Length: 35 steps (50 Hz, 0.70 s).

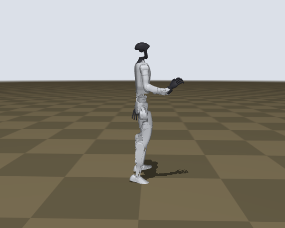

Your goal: Upper body actions

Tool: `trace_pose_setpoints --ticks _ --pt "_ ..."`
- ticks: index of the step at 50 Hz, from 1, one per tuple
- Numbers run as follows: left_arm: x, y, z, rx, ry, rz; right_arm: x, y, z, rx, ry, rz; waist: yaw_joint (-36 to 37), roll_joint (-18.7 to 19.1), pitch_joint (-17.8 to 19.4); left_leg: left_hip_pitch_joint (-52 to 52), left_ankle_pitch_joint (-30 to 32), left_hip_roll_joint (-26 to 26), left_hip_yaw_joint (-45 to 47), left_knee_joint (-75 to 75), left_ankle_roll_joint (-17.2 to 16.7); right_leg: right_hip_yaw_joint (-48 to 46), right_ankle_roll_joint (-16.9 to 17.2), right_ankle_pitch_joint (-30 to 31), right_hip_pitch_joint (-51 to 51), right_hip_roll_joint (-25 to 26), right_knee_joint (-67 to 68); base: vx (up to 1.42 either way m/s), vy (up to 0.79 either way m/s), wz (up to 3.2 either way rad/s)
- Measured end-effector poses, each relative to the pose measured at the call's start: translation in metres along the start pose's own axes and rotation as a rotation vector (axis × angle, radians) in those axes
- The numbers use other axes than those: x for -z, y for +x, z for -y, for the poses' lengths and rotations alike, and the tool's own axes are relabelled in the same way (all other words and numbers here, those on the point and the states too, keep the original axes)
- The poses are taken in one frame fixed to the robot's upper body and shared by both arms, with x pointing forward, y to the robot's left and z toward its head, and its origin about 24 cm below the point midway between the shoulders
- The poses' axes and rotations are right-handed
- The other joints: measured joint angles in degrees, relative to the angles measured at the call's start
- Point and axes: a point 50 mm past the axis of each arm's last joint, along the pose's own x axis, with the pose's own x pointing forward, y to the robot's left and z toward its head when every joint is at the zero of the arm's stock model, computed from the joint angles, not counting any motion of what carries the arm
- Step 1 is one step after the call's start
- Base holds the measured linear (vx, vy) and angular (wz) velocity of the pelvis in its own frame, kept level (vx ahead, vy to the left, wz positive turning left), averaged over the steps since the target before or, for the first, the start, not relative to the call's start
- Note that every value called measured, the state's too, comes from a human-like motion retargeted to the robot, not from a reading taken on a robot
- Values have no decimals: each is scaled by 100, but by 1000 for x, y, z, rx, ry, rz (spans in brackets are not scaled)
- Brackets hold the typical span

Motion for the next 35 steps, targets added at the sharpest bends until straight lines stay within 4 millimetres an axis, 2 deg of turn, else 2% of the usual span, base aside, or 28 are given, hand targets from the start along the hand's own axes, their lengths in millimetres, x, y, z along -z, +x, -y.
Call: trace_pose_setpoints --ticks 4,7,8,10,12,13,15,17,19,20,22,25,28,30,32,35 --pt "-5 0 1 27 1 10 32 -90 -34 -421 -40 -405 21 14 -43 -60 5 -26 -42 -5 10 -31 6 -13 -28 -7 -7 10 7 12" --pt "-6 -1 1 50 16 12 44 -160 -45 -761 -53 -676 42 -1 -64 -84 15 -59 -58 -16 31 -54 6 -22 -33 -11 -13 13 12 11" --pt "-7 -1 1 59 25 10 46 -190 -46 -919 -59 -785 54 -6 -60 -87 18 -68 -63 -19 37 -59 6 -25 -28 -12 -15 8 9 8" --pt "-8 -1 1 66 41 6 46 -242 -42 -1207 -74 -976 67 -8 -60 -84 19 -78 -77 -25 42 -68 7 -30 -22 -10 -17 6 7 7" --pt "-7 -1 0 65 52 4 44 -279 -32 -1435 -112 -1116 56 3 -70 -78 15 -79 -94 -31 39 -81 9 -35 -21 -9 -15 7 8 6" --pt "-7 -1 0 63 58 3 40 -302 -21 -1584 -153 -1200 44 16 -82 -74 13 -77 -101 -33 37 -87 10 -38 -21 -7 -14 6 8 0" --pt "-7 -1 0 49 56 21 34 -334 4 -1794 -290 -1316 70 36 -87 -92 16 -40 -69 -7 8 -52 11 -35 -22 -9 -15 5 8 -11" --pt "-15 0 7 -5 -31 78 34 -348 29 -1850 -480 -1395 115 61 -37 -53 9 -34 -53 -14 11 -45 -6 -34 -15 12 -8 1 6 -8" --pt "-37 -2 13 -61 -213 185 30 -356 49 -1768 -626 -1563 172 65 56 0 8 -36 -41 -23 16 -40 -2 -24 -9 -4 20 0 0 0" --pt "-49 -5 14 -79 -313 251 26 -360 54 -1713 -631 -1672 232 54 103 24 5 -36 -16 -27 16 -17 2 -26 -3 -13 31 0 0 0" --pt "-89 -18 6 -95 -499 473 15 -370 53 -1540 -432 -1927 304 11 154 32 11 -54 -39 -18 14 -34 12 -31 49 -28 14 0 0 0" --pt "-143 -55 -25 -185 -613 794 9 -373 40 -1334 -71 -2098 352 -57 146 28 21 -81 -50 -19 9 -68 7 -42 76 -47 3 0 0 0" --pt "-190 -117 -69 -363 -565 1133 14 -369 39 -1257 58 -2155 317 -53 72 3 32 -89 -75 -21 9 -102 6 -44 80 -47 -11 0 0 0" --pt "-214 -176 -95 -522 -518 1395 20 -365 39 -1261 48 -2151 297 -27 20 -14 33 -77 -71 -17 9 -92 5 -43 61 -39 -7 0 0 0" --pt "-229 -242 -117 -726 -492 1649 28 -359 39 -1283 -4 -2106 283 -1 -16 -18 33 -66 -54 -16 11 -79 1 -41 48 -28 -4 0 0 0" --pt "-234 -342 -137 -1059 -502 1998 38 -349 37 -1319 -92 -2006 279 4 -79 -25 34 -63 -46 -14 9 -74 -5 -39 36 -24 -5 0 0 0"
